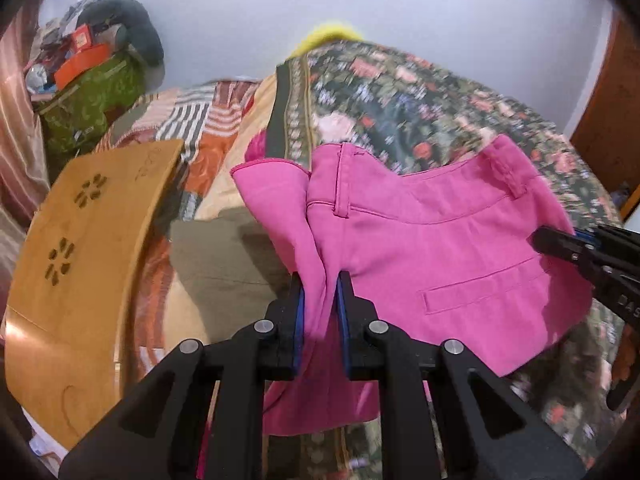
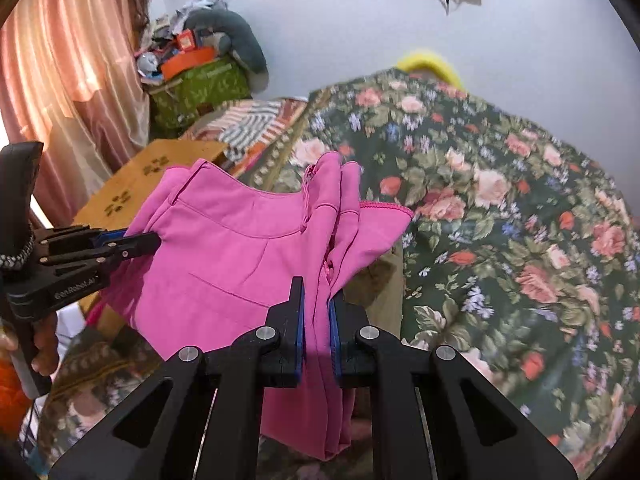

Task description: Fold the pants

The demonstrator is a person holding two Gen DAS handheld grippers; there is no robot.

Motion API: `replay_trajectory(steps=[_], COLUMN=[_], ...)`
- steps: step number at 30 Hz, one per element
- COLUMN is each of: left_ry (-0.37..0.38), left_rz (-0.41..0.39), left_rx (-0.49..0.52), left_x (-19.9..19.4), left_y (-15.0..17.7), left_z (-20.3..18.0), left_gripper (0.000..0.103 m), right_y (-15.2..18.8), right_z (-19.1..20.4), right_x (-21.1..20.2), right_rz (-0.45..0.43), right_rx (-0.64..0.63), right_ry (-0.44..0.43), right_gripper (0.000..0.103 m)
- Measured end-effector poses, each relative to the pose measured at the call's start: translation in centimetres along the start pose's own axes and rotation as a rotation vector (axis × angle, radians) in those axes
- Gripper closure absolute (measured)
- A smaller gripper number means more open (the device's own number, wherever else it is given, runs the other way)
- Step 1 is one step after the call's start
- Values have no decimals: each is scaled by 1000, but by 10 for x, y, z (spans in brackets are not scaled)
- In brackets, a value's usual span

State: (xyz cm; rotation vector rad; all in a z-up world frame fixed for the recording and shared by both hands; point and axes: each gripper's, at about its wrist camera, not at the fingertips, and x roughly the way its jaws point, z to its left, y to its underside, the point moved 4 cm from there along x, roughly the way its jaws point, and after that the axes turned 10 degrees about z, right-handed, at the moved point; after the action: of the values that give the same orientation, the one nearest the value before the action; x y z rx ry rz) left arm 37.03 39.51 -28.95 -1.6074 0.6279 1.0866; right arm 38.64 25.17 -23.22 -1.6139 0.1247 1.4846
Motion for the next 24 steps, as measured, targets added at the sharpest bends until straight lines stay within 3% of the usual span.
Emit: replay_trajectory(steps=[7,12,15,17,21,24], left_ry=[-49,-33,-119,-139,-104,-77], left_rz=[67,84,104,135,158,94], left_rx=[-5,-39,-18,-17,-55,-39], left_x=[47,37,29,26,0,-45], left_y=[4,11,20,28,43,46], left_z=[-4,8,17,26,37,26], left_gripper=[83,79,79,79,79,79], right_y=[10,15,19,23,26,28], right_z=[-12,-18,-17,-17,-18,-13], right_x=[33,25,15,5,-24,-59], right_rz=[72,71,76,80,86,43], right_rx=[3,3,-18,-24,-6,14], right_ry=[32,56,96,119,129,113], right_gripper=[93,91,86,86,85,59])
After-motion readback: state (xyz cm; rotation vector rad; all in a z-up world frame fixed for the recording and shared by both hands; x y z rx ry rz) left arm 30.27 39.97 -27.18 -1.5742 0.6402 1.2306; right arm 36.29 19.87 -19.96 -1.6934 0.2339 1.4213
